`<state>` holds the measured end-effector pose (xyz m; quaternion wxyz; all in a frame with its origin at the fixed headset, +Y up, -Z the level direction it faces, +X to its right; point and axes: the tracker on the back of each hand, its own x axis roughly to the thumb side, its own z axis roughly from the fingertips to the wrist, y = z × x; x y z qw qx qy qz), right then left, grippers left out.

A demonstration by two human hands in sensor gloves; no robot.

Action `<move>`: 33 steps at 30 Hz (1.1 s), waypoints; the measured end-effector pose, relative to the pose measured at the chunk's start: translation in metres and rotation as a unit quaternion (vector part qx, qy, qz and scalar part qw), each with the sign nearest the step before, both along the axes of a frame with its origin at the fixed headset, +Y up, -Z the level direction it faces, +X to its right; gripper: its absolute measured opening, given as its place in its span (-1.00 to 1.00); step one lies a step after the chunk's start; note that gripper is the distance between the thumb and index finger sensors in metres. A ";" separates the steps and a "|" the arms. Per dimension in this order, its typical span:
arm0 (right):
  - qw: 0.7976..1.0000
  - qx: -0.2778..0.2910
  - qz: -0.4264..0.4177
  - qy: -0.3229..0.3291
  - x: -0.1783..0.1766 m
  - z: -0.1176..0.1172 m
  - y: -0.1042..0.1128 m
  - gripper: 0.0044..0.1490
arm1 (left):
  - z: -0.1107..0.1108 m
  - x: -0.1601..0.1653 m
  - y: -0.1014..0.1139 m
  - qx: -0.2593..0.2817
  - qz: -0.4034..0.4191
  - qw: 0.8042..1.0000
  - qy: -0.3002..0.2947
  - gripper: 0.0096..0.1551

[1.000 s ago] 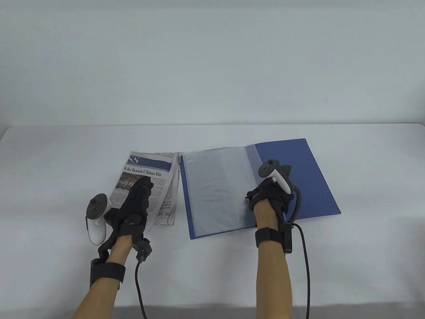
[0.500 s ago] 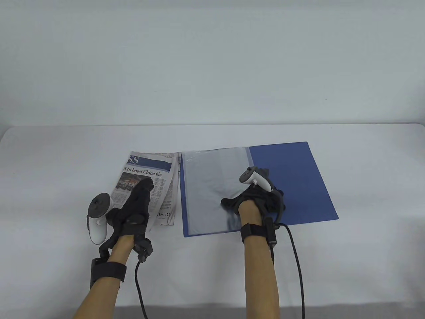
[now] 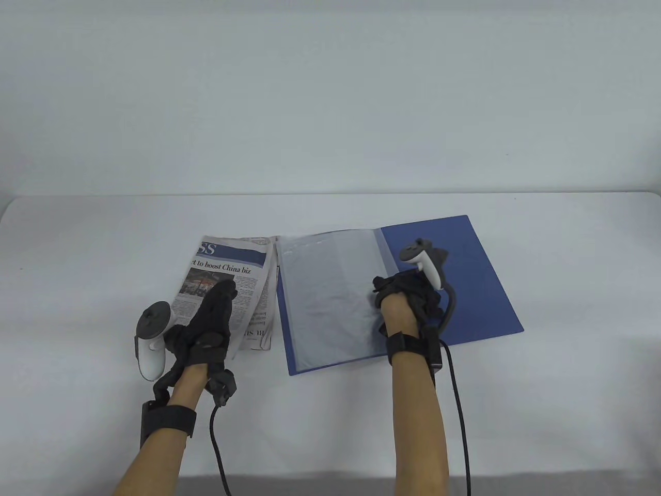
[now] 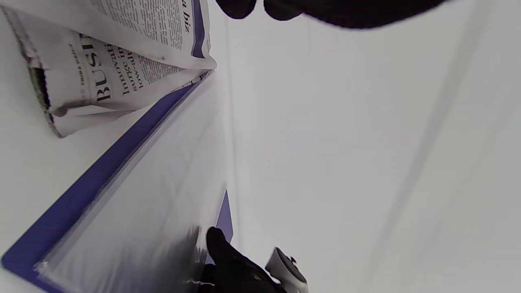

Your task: Insert newspapers into folder

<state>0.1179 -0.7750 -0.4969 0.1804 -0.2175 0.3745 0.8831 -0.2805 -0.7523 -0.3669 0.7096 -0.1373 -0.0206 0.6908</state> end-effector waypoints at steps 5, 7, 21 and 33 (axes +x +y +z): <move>0.997 -0.063 -0.030 -0.011 -0.027 0.000 -0.023 0.73 | 0.000 -0.003 0.000 -0.002 -0.001 1.000 0.004 -0.18; 0.997 -0.067 -0.036 -0.013 -0.027 -0.001 -0.026 0.77 | 0.000 -0.003 0.001 -0.001 0.002 1.000 0.005 -0.18; 0.974 -0.020 -0.047 0.219 0.006 0.007 -0.029 0.75 | -0.003 -0.003 0.003 -0.002 0.011 1.000 0.008 -0.18; 0.932 -0.030 -0.064 0.357 -0.016 -0.019 -0.029 0.69 | -0.006 0.005 0.005 0.008 -0.009 1.000 -0.008 -0.18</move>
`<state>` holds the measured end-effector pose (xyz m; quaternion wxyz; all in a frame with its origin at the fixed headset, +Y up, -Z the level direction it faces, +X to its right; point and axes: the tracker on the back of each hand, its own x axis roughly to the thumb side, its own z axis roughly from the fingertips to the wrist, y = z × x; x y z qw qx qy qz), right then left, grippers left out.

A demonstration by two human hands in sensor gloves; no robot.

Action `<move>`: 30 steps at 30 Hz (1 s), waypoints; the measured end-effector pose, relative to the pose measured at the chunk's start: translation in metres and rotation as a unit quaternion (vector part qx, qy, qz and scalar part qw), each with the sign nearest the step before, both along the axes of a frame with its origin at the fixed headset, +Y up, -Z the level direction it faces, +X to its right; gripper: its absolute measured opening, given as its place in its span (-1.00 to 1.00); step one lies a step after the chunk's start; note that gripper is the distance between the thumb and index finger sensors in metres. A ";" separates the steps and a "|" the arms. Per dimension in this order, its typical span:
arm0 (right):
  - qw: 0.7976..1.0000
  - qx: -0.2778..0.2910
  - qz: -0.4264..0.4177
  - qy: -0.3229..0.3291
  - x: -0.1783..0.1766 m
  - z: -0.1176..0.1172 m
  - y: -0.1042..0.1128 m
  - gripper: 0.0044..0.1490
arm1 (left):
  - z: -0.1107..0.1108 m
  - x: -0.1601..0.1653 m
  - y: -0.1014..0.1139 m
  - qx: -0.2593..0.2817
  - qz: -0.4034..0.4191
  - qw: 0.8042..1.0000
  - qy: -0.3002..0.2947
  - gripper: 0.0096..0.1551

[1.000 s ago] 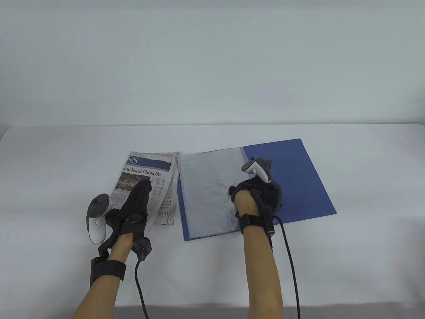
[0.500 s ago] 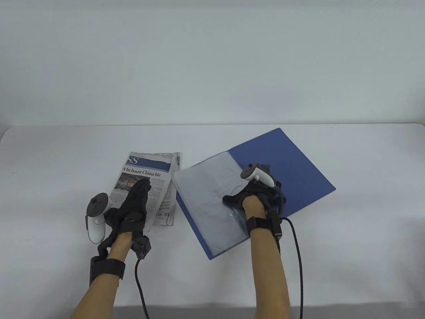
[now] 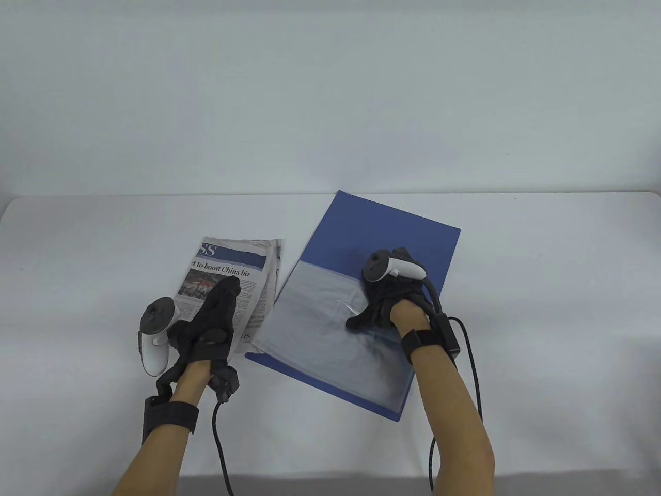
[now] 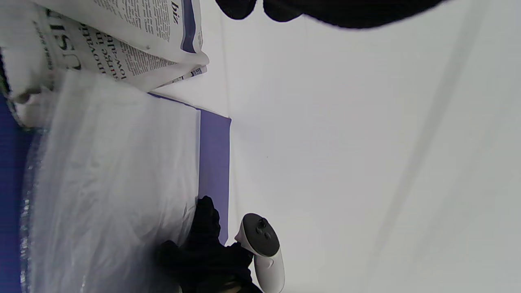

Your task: Insert newspapers into folder

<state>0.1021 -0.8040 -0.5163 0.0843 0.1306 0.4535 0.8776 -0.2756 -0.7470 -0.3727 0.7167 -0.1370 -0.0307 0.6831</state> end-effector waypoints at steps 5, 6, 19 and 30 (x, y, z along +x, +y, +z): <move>0.996 0.034 0.014 0.081 0.002 0.003 0.002 0.66 | 0.001 -0.004 0.008 0.018 0.011 1.000 0.009 -0.18; 0.995 0.036 0.015 0.089 0.003 0.003 0.002 0.66 | 0.001 -0.004 0.009 0.019 0.012 1.000 0.009 -0.18; 0.982 0.081 -0.012 0.168 0.002 -0.018 0.006 0.63 | 0.006 0.008 0.026 0.088 -0.022 0.996 -0.016 -0.19; 0.986 0.062 -0.003 0.155 0.002 -0.012 0.008 0.64 | -0.002 0.015 0.009 0.054 -0.027 0.997 -0.037 -0.14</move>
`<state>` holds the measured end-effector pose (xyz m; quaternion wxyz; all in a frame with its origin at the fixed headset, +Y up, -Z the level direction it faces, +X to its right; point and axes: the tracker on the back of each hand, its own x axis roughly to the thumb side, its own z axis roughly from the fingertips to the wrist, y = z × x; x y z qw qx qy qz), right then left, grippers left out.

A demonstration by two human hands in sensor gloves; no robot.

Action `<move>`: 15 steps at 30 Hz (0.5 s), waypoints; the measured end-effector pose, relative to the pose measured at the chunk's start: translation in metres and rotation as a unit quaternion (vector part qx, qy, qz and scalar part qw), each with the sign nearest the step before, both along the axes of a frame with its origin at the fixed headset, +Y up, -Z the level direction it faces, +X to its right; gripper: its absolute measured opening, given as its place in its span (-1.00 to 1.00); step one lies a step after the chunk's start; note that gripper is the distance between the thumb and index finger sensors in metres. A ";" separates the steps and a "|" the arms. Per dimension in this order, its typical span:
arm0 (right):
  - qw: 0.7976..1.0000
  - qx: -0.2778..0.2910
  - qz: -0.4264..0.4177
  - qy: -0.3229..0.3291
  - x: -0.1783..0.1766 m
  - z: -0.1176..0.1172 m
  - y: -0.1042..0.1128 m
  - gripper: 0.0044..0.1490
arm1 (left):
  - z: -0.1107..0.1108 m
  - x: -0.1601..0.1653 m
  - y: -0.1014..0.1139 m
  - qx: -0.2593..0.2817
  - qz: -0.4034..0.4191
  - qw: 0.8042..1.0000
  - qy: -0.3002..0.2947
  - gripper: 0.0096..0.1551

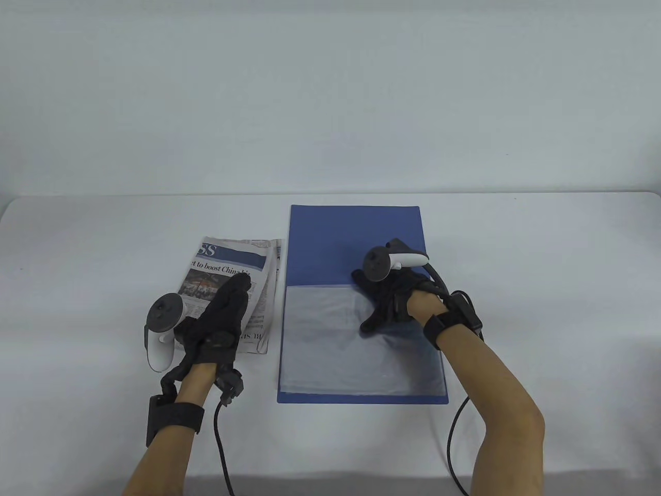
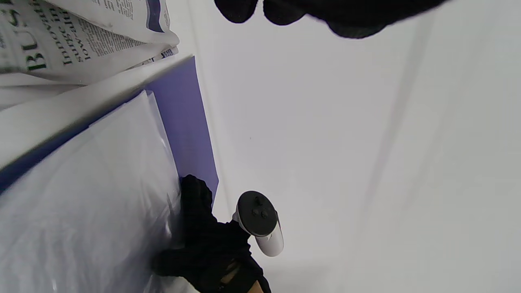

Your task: Insert newspapers into folder

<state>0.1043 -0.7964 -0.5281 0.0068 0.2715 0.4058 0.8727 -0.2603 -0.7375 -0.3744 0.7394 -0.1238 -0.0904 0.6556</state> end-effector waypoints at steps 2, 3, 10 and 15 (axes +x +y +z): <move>1.000 -0.006 0.004 -0.018 -0.002 0.005 0.008 0.62 | 0.000 0.002 0.001 0.003 -0.009 1.000 -0.003 -0.14; 1.000 -0.006 -0.007 -0.023 -0.003 0.007 0.013 0.62 | 0.000 0.004 0.000 0.003 -0.010 1.000 -0.004 -0.14; 0.985 0.039 -0.130 -0.106 -0.014 0.051 0.064 0.55 | 0.001 0.013 0.000 0.014 -0.019 0.999 -0.032 -0.14; 0.966 0.093 -0.189 -0.152 -0.043 0.096 0.083 0.24 | 0.002 0.016 0.003 0.025 -0.003 0.999 -0.043 -0.15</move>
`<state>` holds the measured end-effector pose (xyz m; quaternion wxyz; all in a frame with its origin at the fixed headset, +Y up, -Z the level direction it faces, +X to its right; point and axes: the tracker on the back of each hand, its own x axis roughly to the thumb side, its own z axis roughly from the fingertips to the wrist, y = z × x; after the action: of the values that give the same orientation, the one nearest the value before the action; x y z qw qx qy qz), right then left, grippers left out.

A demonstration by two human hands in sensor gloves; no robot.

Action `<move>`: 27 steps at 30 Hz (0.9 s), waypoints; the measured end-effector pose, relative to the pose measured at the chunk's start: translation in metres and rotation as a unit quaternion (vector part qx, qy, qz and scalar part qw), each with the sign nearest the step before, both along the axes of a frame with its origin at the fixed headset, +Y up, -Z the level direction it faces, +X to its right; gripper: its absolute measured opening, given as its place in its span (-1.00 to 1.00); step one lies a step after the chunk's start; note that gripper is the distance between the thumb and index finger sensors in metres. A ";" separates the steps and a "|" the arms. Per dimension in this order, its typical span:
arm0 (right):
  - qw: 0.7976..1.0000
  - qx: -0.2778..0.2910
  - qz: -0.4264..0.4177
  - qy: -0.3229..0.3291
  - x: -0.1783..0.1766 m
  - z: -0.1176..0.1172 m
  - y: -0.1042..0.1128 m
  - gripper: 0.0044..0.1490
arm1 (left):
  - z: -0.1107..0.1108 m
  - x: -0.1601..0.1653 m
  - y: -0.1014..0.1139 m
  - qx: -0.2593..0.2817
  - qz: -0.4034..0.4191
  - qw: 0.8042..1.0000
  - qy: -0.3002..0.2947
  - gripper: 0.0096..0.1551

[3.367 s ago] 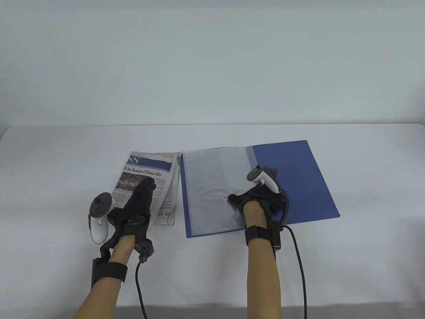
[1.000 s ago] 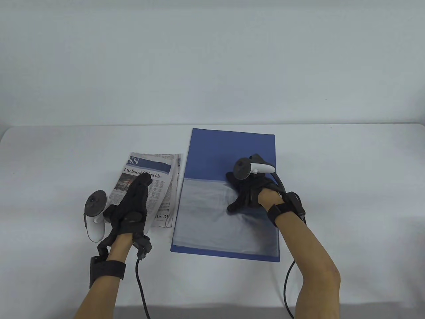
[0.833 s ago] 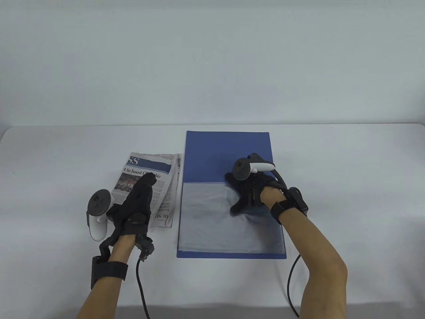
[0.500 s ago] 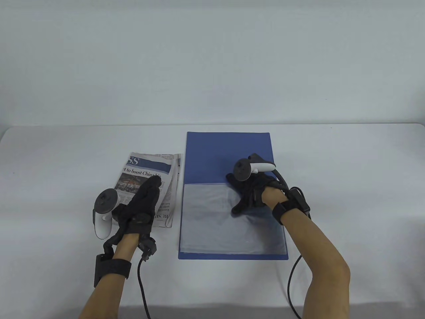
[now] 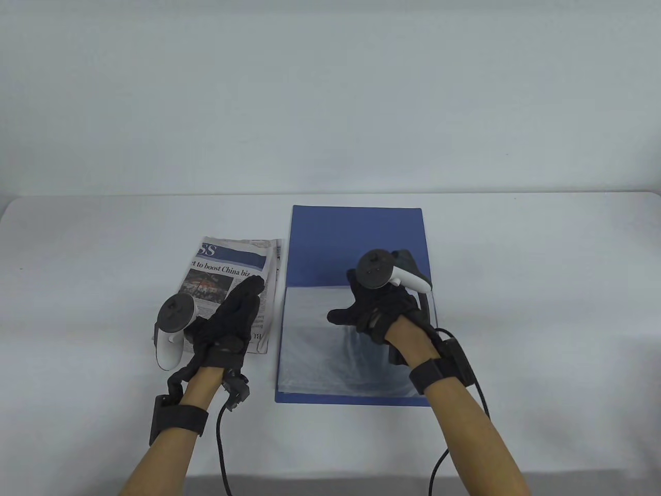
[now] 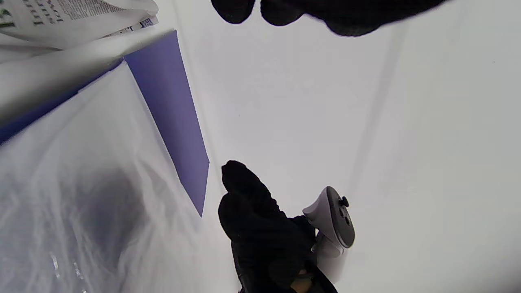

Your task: Insert newspapers into folder

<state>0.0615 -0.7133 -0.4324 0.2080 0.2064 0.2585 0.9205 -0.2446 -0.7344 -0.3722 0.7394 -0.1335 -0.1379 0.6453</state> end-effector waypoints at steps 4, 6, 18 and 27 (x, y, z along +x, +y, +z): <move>0.999 0.022 0.040 -0.003 -0.027 0.029 -0.003 -0.39 | 0.001 0.001 -0.002 0.001 -0.004 1.000 -0.003 -0.15; 0.997 0.033 0.075 0.002 -0.039 0.039 -0.010 -0.40 | 0.002 0.002 -0.001 0.002 -0.015 1.000 -0.005 -0.16; 0.983 0.104 0.151 0.030 -0.080 0.052 -0.050 -0.52 | 0.000 0.006 -0.006 -0.015 -0.067 0.998 -0.012 -0.16; 0.993 0.070 -0.058 -0.078 -0.045 0.048 -0.022 -0.55 | 0.006 0.032 -0.014 -0.132 -0.286 0.948 -0.040 -0.21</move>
<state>0.0165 -0.7354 -0.3845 0.2661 0.1629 0.1643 0.9358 -0.2125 -0.7489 -0.3658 0.8624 -0.2895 -0.0371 0.4135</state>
